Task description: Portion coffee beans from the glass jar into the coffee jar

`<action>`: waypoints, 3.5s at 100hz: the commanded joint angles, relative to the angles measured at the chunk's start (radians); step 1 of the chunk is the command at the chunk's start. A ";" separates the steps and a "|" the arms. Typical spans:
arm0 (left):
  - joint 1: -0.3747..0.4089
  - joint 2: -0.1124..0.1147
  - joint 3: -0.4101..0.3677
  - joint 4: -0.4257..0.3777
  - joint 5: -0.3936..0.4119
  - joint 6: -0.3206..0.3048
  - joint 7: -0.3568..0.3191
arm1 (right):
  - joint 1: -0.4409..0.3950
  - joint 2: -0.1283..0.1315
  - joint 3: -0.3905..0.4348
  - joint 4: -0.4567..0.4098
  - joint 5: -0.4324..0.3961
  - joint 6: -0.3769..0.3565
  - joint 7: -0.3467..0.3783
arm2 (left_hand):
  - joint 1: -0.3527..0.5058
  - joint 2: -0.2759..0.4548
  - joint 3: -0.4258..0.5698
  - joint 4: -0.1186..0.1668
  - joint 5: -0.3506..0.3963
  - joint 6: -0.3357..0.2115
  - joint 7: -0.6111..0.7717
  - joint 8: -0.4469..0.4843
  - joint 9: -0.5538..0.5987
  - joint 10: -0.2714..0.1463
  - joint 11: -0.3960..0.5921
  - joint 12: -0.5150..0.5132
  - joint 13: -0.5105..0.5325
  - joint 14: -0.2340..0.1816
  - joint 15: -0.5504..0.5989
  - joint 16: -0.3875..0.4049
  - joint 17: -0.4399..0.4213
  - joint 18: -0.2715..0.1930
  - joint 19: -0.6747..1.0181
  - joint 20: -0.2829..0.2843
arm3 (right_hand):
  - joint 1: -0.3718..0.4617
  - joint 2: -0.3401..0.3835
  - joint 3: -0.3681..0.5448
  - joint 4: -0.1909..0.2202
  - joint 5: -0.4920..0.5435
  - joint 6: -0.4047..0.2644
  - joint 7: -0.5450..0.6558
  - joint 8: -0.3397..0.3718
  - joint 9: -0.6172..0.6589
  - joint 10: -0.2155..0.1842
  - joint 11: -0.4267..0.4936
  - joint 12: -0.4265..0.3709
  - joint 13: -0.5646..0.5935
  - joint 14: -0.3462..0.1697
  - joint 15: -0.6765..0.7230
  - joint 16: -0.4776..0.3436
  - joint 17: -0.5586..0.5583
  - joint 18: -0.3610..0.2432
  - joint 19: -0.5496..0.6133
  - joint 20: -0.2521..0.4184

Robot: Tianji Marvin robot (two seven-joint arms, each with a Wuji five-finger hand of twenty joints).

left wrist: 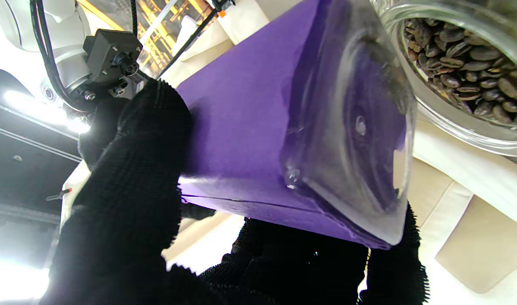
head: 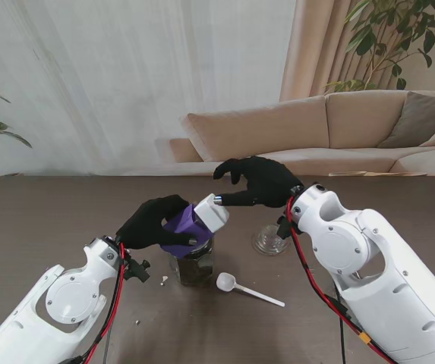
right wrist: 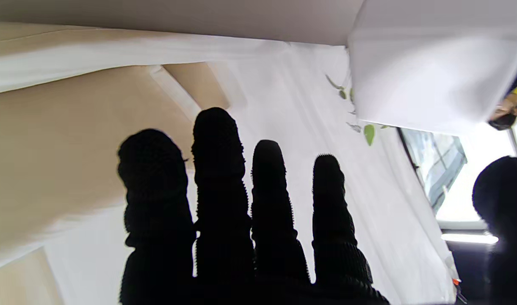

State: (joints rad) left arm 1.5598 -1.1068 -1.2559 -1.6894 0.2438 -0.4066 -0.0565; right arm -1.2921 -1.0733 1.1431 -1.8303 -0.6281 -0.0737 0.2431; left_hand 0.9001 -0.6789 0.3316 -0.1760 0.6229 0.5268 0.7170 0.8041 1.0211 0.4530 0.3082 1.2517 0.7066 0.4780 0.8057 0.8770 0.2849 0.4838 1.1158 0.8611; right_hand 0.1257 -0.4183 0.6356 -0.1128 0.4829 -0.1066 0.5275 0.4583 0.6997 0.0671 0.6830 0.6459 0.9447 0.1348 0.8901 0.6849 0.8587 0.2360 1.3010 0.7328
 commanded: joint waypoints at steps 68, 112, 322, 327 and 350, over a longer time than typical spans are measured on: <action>0.003 -0.002 -0.008 -0.012 -0.002 0.004 -0.029 | 0.039 0.019 -0.021 0.123 -0.016 -0.256 0.012 | 0.176 0.138 0.385 0.056 0.092 -0.043 0.377 0.079 0.077 -0.081 0.069 0.018 0.032 0.030 -0.004 0.008 -0.021 -0.067 0.045 0.028 | 0.442 -0.255 -0.142 -0.020 -0.151 -0.170 0.088 -0.109 -0.128 -0.090 0.109 0.001 0.001 -0.087 0.082 0.024 -0.347 -0.059 -0.012 0.006; 0.006 -0.003 -0.009 -0.014 -0.003 0.006 -0.027 | 0.034 0.009 -0.045 0.121 0.084 -0.211 0.010 | 0.175 0.138 0.384 0.056 0.092 -0.043 0.377 0.078 0.076 -0.081 0.069 0.018 0.030 0.030 -0.004 0.008 -0.022 -0.068 0.044 0.028 | 0.325 -0.207 -0.120 0.015 0.104 -0.139 0.224 -0.040 0.076 -0.055 0.107 0.011 0.094 -0.059 0.111 0.037 -0.313 -0.024 0.018 0.004; -0.002 -0.006 0.001 -0.006 -0.007 -0.001 -0.016 | -0.060 -0.008 -0.037 0.030 0.154 -0.080 -0.033 | 0.176 0.137 0.386 0.055 0.093 -0.042 0.375 0.078 0.077 -0.081 0.068 0.018 0.031 0.032 -0.005 0.009 -0.023 -0.066 0.044 0.028 | 0.030 -0.180 0.110 0.045 -0.176 -0.144 0.014 -0.030 -0.371 0.036 -0.094 -0.190 -0.268 0.118 -0.497 -0.250 -0.479 0.124 -0.288 -0.018; -0.005 -0.006 0.003 -0.004 -0.009 -0.002 -0.015 | -0.060 -0.012 -0.049 0.036 0.167 -0.077 -0.042 | 0.176 0.137 0.386 0.055 0.092 -0.042 0.375 0.078 0.077 -0.080 0.069 0.018 0.030 0.032 -0.005 0.009 -0.023 -0.066 0.044 0.028 | 0.047 -0.194 0.108 0.046 -0.157 -0.163 0.007 -0.017 -0.381 0.044 -0.104 -0.206 -0.272 0.126 -0.527 -0.269 -0.473 0.138 -0.308 -0.031; -0.013 -0.008 0.008 0.002 -0.017 -0.010 -0.011 | -0.055 -0.028 -0.103 0.060 0.229 -0.044 -0.080 | 0.177 0.138 0.385 0.056 0.093 -0.042 0.375 0.079 0.077 -0.081 0.069 0.018 0.031 0.031 -0.005 0.009 -0.022 -0.066 0.045 0.028 | 0.067 -0.217 0.103 0.046 -0.168 -0.152 0.018 0.027 -0.417 0.070 -0.101 -0.237 -0.273 0.158 -0.595 -0.312 -0.435 0.186 -0.352 -0.061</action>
State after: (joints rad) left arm 1.5511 -1.1082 -1.2492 -1.6870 0.2327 -0.4106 -0.0546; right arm -1.3395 -1.0865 1.0579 -1.7807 -0.3944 -0.1281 0.1609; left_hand 0.9001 -0.6789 0.3316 -0.1760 0.6229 0.5269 0.7171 0.8044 1.0213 0.4530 0.3080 1.2455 0.7067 0.4781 0.8053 0.8770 0.2849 0.4838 1.1158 0.8611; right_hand 0.1759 -0.6096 0.7341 -0.0858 0.3347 -0.2467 0.5441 0.4546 0.3435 0.1144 0.5926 0.4302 0.7072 0.2753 0.3190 0.3889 0.8584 0.3785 0.9753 0.6978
